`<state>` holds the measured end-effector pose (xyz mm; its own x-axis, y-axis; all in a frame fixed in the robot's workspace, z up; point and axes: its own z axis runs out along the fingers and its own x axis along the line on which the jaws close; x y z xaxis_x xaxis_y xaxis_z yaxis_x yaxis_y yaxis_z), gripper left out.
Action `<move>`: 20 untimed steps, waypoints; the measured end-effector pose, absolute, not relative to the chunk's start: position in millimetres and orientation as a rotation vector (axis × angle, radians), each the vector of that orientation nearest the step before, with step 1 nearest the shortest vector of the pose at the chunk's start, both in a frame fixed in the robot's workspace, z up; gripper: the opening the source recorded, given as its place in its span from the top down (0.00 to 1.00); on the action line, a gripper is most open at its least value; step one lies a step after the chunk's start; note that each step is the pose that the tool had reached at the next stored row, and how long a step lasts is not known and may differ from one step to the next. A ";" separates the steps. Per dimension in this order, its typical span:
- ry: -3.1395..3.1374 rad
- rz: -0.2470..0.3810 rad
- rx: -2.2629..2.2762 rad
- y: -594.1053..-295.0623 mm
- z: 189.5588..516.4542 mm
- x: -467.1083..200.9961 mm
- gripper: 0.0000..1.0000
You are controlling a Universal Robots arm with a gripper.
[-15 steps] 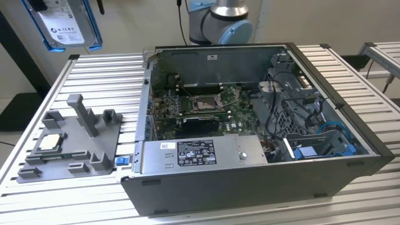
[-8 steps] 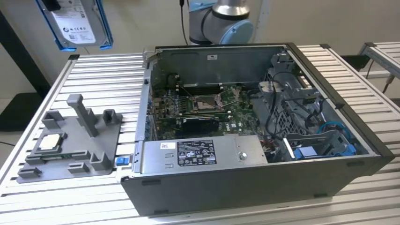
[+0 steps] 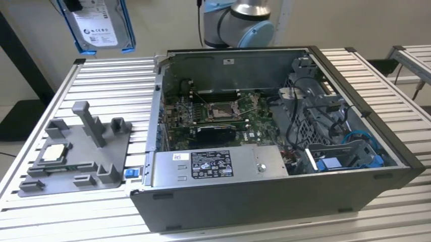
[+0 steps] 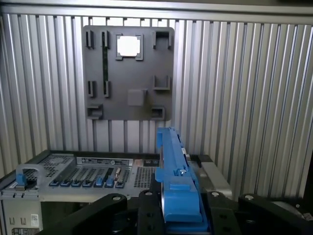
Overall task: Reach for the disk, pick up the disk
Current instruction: 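Pick up the disk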
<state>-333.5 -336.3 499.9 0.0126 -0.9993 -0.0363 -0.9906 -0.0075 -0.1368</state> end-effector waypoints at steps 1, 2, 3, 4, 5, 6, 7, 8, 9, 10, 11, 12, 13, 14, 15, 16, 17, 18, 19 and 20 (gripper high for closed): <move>2.122 -0.107 -2.144 -336.3 499.9 -329.7 1.00; 2.122 -0.107 -2.144 -336.3 499.9 -325.7 1.00; 2.122 -0.107 -2.144 -336.3 499.9 -321.9 1.00; 2.122 -0.107 -2.144 -336.3 499.9 -318.1 1.00; 2.122 -0.106 -2.144 -336.3 499.9 -314.0 1.00; 2.122 -0.106 -2.144 -336.3 499.9 -310.4 1.00; 2.123 -0.106 -2.144 -336.3 499.9 -306.7 1.00; 2.123 -0.106 -2.144 -336.3 499.9 -302.4 1.00; 2.123 -0.106 -2.144 -336.3 499.9 -298.4 1.00; 2.123 -0.106 -2.144 -336.3 499.9 -294.6 1.00; 2.123 -0.106 -2.144 -336.3 499.9 -290.4 1.00; 2.123 -0.106 -2.144 -336.3 499.9 -286.6 1.00; 2.123 -0.106 -2.144 -336.3 499.9 -282.9 1.00; 2.123 -0.106 -2.144 -336.3 499.9 -279.0 1.00; 2.123 -0.106 -2.144 -336.3 499.9 -275.0 1.00; 2.123 -0.106 -2.144 -336.3 499.9 -271.1 1.00; 2.123 -0.106 -2.144 -336.3 499.8 -267.4 1.00; 2.123 -0.106 -2.144 -336.3 499.9 -263.8 1.00; 2.123 -0.106 -2.145 -336.3 499.9 -260.8 1.00; 2.123 -0.105 -2.144 -336.3 499.9 -257.9 1.00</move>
<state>-257.9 -336.3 499.9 0.0125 -0.9993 -0.0363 -0.9907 -0.0075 -0.1355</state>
